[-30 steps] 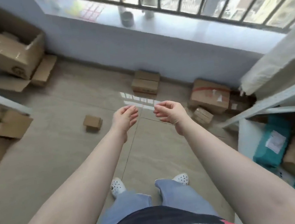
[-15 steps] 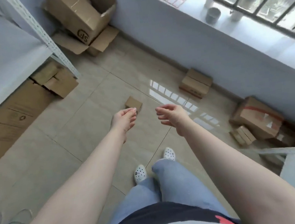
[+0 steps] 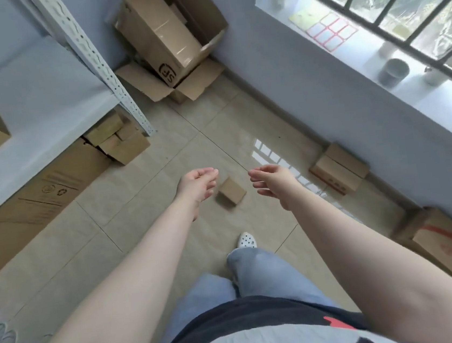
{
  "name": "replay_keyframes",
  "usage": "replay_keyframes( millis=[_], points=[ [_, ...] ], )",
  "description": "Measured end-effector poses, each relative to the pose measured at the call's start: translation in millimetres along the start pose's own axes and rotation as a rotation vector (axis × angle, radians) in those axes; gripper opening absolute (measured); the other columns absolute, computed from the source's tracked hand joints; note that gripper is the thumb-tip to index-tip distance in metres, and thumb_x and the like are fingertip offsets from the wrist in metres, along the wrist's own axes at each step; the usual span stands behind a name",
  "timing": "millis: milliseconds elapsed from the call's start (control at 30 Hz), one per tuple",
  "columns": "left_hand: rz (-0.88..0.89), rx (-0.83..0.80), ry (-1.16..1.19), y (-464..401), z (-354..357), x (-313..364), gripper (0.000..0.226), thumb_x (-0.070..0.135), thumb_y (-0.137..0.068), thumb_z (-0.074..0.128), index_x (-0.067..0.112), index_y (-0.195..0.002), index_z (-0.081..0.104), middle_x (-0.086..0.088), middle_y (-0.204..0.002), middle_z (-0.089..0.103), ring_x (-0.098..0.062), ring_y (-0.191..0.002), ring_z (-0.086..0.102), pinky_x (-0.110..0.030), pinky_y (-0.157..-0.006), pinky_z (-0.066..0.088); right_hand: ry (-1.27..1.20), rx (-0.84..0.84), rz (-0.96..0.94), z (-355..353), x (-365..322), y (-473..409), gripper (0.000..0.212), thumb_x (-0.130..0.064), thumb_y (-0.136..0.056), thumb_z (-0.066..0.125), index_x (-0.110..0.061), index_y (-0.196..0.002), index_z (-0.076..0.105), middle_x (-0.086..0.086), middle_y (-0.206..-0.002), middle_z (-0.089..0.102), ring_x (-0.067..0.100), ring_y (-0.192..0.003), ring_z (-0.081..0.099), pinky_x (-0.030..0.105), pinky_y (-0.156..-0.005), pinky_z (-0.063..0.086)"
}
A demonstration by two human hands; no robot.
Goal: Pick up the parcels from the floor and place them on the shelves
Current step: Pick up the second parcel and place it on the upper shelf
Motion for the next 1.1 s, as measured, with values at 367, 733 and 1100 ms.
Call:
replay_keyframes(
  millis=[367, 733, 1100],
  points=[
    [0.033, -0.206, -0.261, -114.1, 55.2, 112.6, 0.017, 0.019, -0.093, 0.068, 0.016, -0.108, 0.062, -0.006, -0.109, 0.066, -0.017, -0.100, 0.061, -0.027, -0.089, 0.053, -0.099, 0.149, 0.011, -26.6, -79.7, -88.2, 0.036, -0.020, -0.084, 0.073, -0.004, -0.115, 0.065, 0.006, -0.097, 0.065, 0.010, -0.073, 0.060, 0.022, -0.070, 0.054],
    [0.035, -0.668, -0.784, -233.5, 74.7, 224.0, 0.030, 0.011, -0.091, 0.069, 0.008, -0.120, 0.063, -0.007, -0.104, 0.064, -0.020, -0.098, 0.062, -0.018, -0.078, 0.048, -0.519, 0.538, 0.156, 26.7, -124.0, -149.2, 0.028, -0.016, -0.083, 0.075, -0.009, -0.108, 0.066, 0.007, -0.094, 0.064, 0.012, -0.071, 0.060, 0.023, -0.070, 0.053],
    [-0.003, -0.927, -1.203, -258.9, 95.9, 187.6, 0.035, 0.010, -0.090, 0.070, 0.003, -0.123, 0.062, -0.010, -0.109, 0.062, -0.020, -0.099, 0.058, -0.020, -0.071, 0.046, -0.917, 0.848, 0.329, 89.9, -64.4, -125.5, 0.039, -0.013, -0.084, 0.073, -0.001, -0.120, 0.062, 0.006, -0.091, 0.060, 0.014, -0.076, 0.059, 0.024, -0.070, 0.051]
  ],
)
Point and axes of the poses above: each hand's wrist, its own y-axis away from the middle knuckle, its own z-axis out of the palm, x = y × z, the point moved 1 cm from there along -y, towards the middle knuckle
